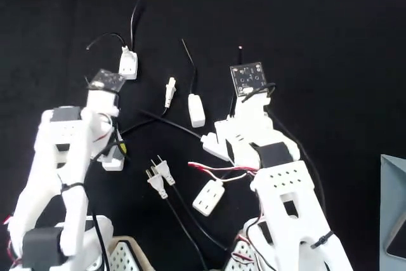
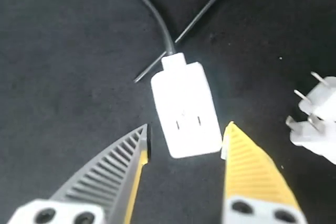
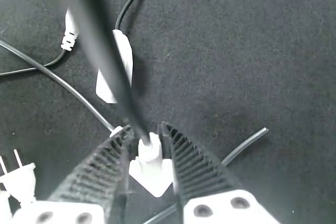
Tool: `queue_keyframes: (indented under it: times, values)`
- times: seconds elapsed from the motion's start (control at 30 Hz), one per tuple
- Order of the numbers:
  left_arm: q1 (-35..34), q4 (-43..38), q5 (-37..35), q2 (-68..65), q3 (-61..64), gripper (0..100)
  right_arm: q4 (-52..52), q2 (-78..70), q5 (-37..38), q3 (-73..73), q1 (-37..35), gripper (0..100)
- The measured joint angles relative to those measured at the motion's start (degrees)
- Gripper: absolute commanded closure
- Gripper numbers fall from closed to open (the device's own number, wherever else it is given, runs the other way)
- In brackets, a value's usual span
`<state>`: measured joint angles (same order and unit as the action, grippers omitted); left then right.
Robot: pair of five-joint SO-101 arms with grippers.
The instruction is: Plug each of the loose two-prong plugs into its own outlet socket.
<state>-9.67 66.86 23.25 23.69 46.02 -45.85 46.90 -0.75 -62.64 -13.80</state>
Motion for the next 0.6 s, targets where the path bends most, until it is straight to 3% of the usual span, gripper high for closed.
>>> queue_keyframes:
  times: [0.23,0.6]
  values:
    - [-4.13,4.22,0.00,4.92,-3.60,77,0.00,-0.09,0.00,-0.70,0.00,98.7]
    - [-4.13,-7.38,2.37,-1.23,4.48,77,0.00,-0.09,0.00,-0.70,0.00,98.7]
